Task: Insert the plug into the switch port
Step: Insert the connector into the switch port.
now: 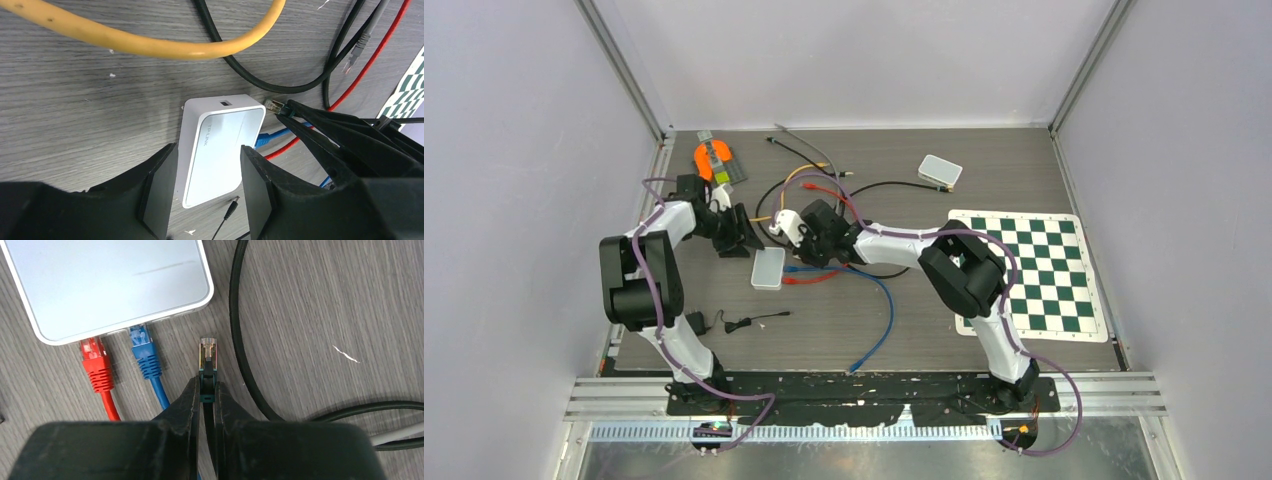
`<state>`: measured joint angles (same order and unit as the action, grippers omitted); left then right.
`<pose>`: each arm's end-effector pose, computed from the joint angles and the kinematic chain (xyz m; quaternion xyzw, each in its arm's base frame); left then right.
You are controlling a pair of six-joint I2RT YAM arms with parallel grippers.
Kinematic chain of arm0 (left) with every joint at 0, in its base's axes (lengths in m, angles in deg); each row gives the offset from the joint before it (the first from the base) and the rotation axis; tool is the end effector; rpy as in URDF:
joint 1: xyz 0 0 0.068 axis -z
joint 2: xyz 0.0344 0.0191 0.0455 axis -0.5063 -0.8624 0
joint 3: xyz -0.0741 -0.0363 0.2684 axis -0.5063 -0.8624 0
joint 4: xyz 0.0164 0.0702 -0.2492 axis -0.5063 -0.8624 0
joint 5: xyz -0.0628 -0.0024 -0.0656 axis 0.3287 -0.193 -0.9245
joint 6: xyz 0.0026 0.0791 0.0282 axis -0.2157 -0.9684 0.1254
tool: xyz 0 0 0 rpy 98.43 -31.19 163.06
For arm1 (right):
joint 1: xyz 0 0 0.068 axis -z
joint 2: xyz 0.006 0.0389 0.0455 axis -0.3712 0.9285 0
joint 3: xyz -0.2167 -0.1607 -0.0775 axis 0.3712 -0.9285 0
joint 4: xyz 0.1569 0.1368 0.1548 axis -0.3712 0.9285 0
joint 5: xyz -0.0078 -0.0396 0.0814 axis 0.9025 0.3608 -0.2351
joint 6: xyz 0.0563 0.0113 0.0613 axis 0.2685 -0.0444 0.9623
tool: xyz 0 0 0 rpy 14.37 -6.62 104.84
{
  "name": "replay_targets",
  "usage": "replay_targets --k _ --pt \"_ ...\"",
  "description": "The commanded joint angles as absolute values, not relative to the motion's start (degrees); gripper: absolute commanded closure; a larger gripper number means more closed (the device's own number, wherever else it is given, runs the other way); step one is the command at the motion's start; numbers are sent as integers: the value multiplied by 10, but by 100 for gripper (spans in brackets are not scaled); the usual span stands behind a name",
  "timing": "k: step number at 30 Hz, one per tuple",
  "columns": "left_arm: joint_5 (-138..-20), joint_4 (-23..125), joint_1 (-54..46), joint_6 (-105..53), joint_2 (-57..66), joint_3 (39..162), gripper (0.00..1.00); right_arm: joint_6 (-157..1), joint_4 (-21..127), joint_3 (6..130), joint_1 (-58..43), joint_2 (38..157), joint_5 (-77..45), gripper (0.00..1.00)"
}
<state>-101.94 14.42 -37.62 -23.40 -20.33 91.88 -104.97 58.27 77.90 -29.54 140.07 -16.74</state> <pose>0.3454 0.0053 0.1518 -0.1316 0.9427 -0.2736 0.1381 0.3065 0.4007 0.1369 -0.5599 0.7281 0.1715 0.3563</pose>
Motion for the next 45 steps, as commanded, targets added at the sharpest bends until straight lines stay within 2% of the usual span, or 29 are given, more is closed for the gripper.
replay_targets --k 1,23,35,45 --pt "-1033 135 -379 -248 -210 938 49 -1026 575 795 -304 1399 -179 95" --pt "-1086 111 -379 -270 -252 955 64 -1029 430 718 -327 1373 -184 95" --pt "-1125 113 -378 -278 -257 958 64 -1037 391 703 -327 1354 -201 95" --pt "-1100 99 -377 -286 -258 964 63 -1034 368 688 -327 1335 -177 95"
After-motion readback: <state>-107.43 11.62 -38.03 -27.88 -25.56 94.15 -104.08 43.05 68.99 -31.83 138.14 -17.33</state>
